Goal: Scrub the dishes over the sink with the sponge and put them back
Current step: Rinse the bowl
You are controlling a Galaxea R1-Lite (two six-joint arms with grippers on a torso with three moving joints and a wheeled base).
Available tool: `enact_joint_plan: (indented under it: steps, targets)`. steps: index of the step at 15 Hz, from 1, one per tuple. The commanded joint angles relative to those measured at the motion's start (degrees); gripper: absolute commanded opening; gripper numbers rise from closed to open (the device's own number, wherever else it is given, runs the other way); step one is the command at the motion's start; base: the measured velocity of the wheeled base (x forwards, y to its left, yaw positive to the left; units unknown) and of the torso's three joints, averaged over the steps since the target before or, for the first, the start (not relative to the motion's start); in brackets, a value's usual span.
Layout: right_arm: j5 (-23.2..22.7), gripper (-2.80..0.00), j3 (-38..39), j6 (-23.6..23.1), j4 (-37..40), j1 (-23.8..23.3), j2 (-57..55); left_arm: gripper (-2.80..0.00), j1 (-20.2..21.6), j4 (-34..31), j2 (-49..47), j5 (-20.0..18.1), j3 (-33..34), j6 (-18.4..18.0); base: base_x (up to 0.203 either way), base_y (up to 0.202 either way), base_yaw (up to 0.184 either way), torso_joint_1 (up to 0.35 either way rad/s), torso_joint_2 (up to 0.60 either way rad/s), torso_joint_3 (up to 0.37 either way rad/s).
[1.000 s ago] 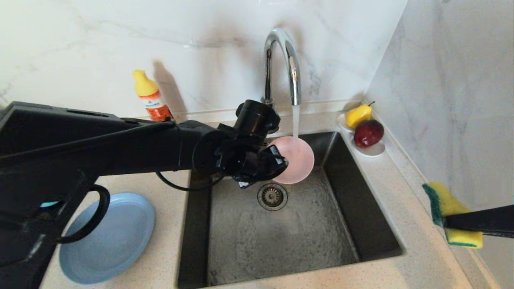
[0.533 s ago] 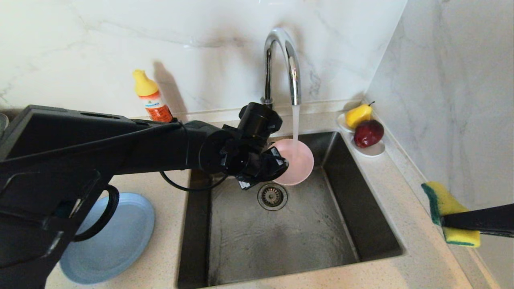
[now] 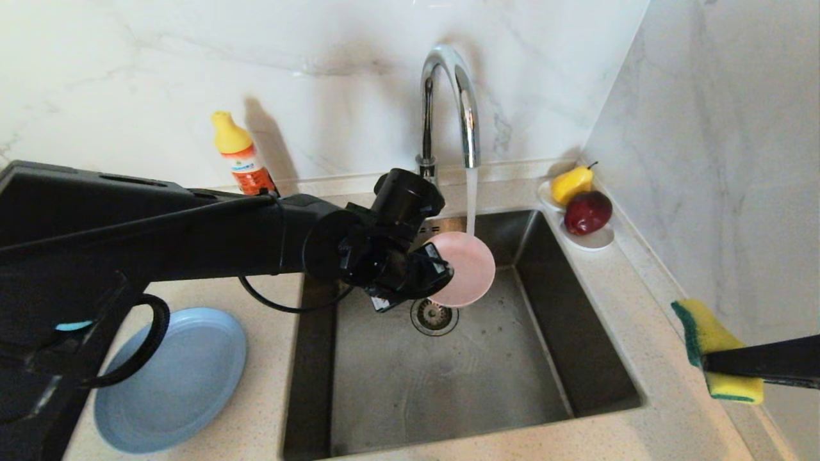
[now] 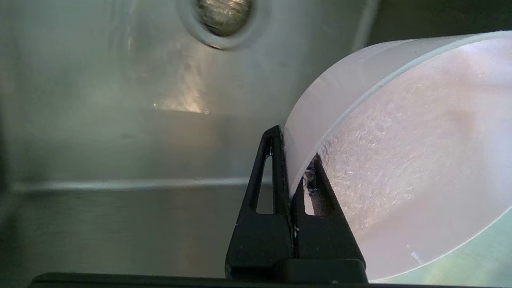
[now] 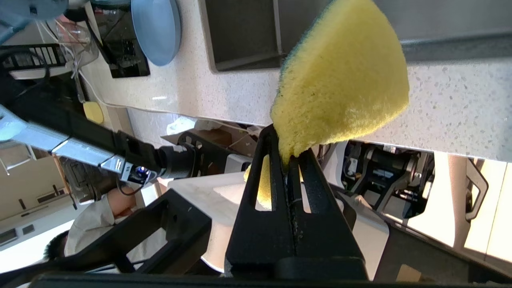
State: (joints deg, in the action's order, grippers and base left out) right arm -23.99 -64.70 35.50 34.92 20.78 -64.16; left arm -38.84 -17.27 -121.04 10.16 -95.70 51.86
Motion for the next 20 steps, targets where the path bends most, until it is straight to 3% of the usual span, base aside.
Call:
enact_joint_plan:
  steps: [1, 4, 10, 16, 20]
  targets:
    - [-0.18, -2.80, 1.47, 0.22, -1.29, 0.00, -0.43, -2.80, 0.15, 1.99, 3.24, 4.41, 6.00, -1.27, 0.000, 0.000, 0.000, 0.000, 0.00, 0.000]
    - [-1.18, -2.80, 4.06, 0.23, -4.28, 0.05, -0.91, -2.80, 0.75, 12.70, 7.46, 10.86, 17.29, -7.38, 0.000, 0.000, 0.000, 0.000, 0.00, 0.000]
    - [-3.26, -2.80, 5.20, 0.27, -5.92, 0.05, -1.85, -2.80, 2.14, 50.82, 20.61, 13.56, 41.63, -23.78, 0.000, 0.000, 0.000, 0.000, 0.00, 0.000]
    - [-3.37, -2.80, 7.93, 0.41, -9.88, 0.05, -3.32, -2.80, 4.61, 74.80, 25.26, 13.75, 50.53, -36.44, 0.000, 0.000, 0.000, 0.000, 0.00, 0.000]
    - [-4.22, -2.80, 8.82, 0.45, -11.36, 0.05, -4.04, -2.80, 4.65, 83.82, 25.47, 13.15, 51.27, -38.10, 0.000, 0.000, 0.000, 0.000, 0.00, 0.000]
